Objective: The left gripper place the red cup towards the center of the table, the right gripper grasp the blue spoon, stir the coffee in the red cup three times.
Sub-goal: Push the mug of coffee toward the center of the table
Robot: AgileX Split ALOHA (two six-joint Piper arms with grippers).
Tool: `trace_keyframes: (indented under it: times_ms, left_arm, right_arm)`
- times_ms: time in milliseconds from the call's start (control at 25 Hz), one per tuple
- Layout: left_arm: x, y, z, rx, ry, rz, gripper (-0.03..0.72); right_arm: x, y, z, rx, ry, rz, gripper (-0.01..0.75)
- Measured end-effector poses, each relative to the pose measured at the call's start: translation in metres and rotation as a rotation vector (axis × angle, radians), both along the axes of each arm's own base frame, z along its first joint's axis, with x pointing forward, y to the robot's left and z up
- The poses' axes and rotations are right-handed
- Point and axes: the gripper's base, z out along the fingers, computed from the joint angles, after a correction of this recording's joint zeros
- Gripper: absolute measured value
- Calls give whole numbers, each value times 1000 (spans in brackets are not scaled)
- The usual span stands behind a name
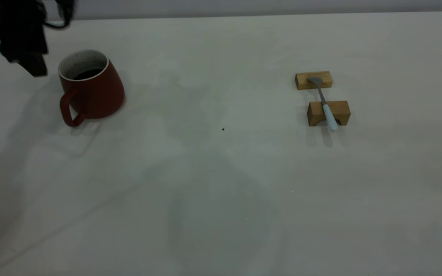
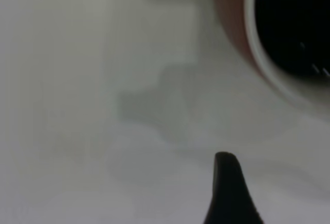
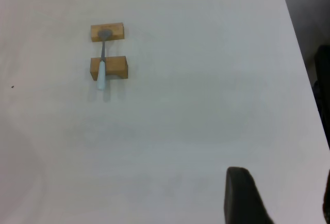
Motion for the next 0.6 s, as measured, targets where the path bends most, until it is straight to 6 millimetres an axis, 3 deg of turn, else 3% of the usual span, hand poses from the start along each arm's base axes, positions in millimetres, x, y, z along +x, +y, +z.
trace_keyframes:
  times_ms: [280,600]
  left_arm:
    - [7,-18,-24,29,16,-133,551]
    - [2,-71,-26,25,5,-251,551]
  right_arm:
    - [0,0,0,0,0,0,414]
    - [0,0,0,1,0,0,414]
